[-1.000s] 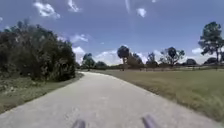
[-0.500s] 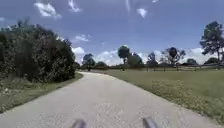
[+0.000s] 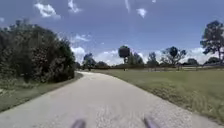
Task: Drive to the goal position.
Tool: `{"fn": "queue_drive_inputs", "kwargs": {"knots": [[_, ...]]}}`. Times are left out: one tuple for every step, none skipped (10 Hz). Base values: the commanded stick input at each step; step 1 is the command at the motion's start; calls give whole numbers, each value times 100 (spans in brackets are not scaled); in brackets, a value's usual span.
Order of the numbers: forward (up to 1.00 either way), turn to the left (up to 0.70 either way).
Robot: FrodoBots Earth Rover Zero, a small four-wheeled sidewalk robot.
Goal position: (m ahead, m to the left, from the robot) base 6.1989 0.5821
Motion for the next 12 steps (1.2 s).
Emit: {"fn": "queue_drive_inputs", "kwargs": {"knots": [[50,0],[50,0],[50,0],[50,0],[50,0],[50,-47],[50,-49],[50,-2],[50,0],[50,0],[50,0],[50,0]]}}
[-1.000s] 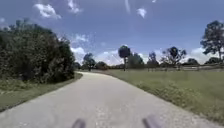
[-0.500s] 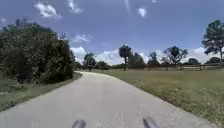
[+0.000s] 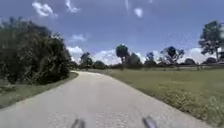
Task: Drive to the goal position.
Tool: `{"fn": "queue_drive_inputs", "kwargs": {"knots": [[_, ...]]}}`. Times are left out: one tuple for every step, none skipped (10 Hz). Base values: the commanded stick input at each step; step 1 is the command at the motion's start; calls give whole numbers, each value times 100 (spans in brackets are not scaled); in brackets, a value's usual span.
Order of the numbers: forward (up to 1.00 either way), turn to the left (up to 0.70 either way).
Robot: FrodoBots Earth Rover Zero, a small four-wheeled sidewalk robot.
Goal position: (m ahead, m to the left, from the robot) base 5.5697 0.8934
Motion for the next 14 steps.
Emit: {"fn": "queue_drive_inputs", "kwargs": {"knots": [[50,3],[50,50],[50,50],[50,50],[50,50],[50,18],[50,0],[50,0],[50,0],[50,0],[50,0],[50,8],[50,40],[50,50]]}}
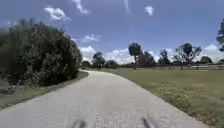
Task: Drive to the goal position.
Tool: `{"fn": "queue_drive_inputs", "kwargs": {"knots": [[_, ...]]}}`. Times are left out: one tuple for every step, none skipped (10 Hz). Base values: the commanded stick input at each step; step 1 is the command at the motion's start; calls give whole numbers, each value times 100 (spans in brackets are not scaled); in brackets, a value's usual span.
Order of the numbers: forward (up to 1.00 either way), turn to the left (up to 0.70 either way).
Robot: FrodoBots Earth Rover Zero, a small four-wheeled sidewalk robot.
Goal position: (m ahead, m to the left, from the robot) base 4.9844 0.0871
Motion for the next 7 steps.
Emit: {"fn": "queue_drive_inputs", "kwargs": {"knots": [[50,8],[50,0],[50,0],[50,0],[50,0],[50,0],[50,0]]}}
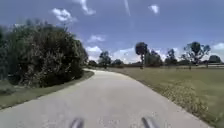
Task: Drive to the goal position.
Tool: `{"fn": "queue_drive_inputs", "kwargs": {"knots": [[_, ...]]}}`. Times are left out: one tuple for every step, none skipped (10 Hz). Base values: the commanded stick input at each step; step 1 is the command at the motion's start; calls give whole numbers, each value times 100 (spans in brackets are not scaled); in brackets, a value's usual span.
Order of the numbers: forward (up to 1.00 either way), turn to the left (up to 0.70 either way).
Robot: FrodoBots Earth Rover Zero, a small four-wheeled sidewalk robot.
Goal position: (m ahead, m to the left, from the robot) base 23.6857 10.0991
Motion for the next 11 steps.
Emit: {"fn": "queue_drive_inputs", "kwargs": {"knots": [[50,0],[50,0],[50,0],[50,0],[50,0],[50,0],[50,0],[50,0],[50,0],[50,0],[50,0]]}}
